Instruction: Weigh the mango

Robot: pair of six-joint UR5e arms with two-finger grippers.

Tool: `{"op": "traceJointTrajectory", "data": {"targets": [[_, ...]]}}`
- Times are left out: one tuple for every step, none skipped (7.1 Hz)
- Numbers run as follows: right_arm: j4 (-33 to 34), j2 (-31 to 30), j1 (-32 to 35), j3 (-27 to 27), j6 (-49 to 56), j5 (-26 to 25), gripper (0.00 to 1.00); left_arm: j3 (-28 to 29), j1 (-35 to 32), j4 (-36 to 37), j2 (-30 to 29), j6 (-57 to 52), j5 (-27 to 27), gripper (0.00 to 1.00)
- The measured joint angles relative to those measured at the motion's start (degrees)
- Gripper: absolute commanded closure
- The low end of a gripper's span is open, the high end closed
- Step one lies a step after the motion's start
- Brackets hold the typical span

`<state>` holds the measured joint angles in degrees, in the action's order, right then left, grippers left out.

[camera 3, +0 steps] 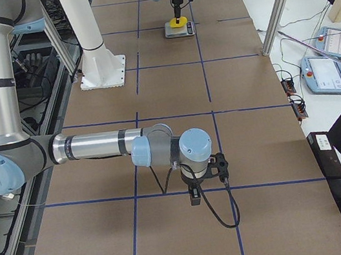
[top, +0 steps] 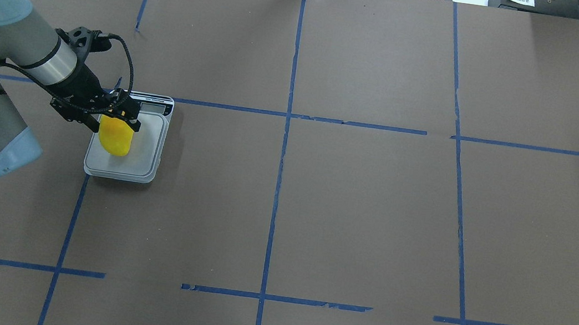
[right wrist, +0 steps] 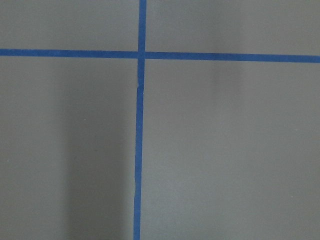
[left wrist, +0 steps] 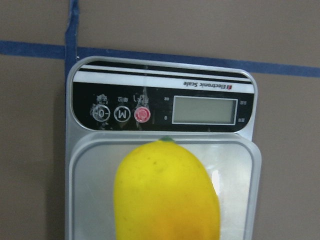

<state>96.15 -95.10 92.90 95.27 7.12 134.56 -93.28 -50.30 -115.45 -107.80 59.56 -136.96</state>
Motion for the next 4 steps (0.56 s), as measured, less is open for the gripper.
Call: {"op": "traceJointTrajectory", "data": {"targets": [[0.0,0.0,0.0,0.0,0.0,0.0,0.0,-3.62,-2.68,0.41,2.67,-0.72,-0.15,0.0],[0.0,0.0,0.0,0.0,0.0,0.0,0.0,-6.39,-5.83,0.62,7.0,-4.34,-0.26,0.0],[0.0,0.01,0.0,0.0,0.0,0.0,0.0,-7.77,-9.27,0.73,12.19,-12.01,-0.3,0.0],[0.0,0.03,0.0,0.0,0.0,0.0,0.0,-7.97,-13.66,0.79,17.47,-22.03,-0.31,0.0]]}}
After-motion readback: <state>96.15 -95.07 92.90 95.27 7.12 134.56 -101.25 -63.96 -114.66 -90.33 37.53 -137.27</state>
